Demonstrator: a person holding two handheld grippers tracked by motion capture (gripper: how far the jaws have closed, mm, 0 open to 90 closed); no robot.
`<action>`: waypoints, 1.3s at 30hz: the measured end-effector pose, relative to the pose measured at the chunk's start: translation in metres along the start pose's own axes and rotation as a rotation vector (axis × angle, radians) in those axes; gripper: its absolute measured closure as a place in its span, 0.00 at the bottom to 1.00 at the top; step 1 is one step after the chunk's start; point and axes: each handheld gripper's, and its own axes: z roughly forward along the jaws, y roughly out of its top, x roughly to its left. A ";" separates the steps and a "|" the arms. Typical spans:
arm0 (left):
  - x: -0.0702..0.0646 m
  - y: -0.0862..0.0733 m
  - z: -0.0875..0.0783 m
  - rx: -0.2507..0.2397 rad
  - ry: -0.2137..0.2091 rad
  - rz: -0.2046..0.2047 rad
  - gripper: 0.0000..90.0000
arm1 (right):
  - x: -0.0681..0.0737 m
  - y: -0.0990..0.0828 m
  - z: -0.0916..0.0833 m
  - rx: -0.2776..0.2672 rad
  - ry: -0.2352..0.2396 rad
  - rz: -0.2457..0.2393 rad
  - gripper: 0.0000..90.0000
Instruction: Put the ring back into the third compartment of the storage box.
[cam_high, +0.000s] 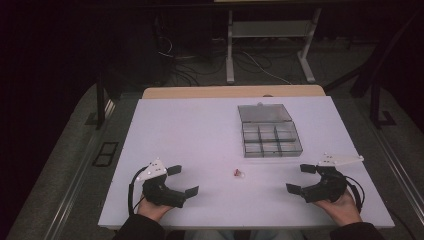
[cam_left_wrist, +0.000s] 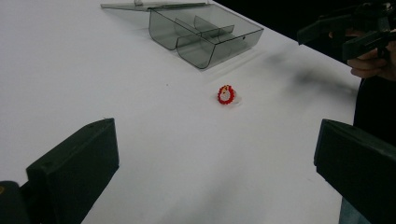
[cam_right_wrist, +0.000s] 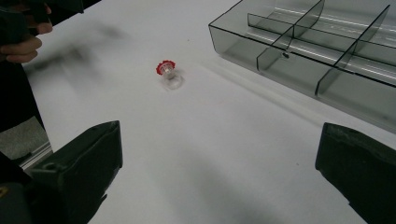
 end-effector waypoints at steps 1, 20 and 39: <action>0.000 0.000 0.000 0.001 0.000 -0.002 0.00 | 0.000 0.000 0.000 -0.001 0.000 -0.003 0.00; 0.000 -0.001 0.000 0.003 0.005 -0.002 0.00 | 0.007 0.005 0.000 0.029 0.023 -0.030 0.00; 0.000 -0.001 -0.001 0.000 0.006 -0.003 0.00 | 0.014 0.024 0.012 0.100 0.039 -0.071 0.00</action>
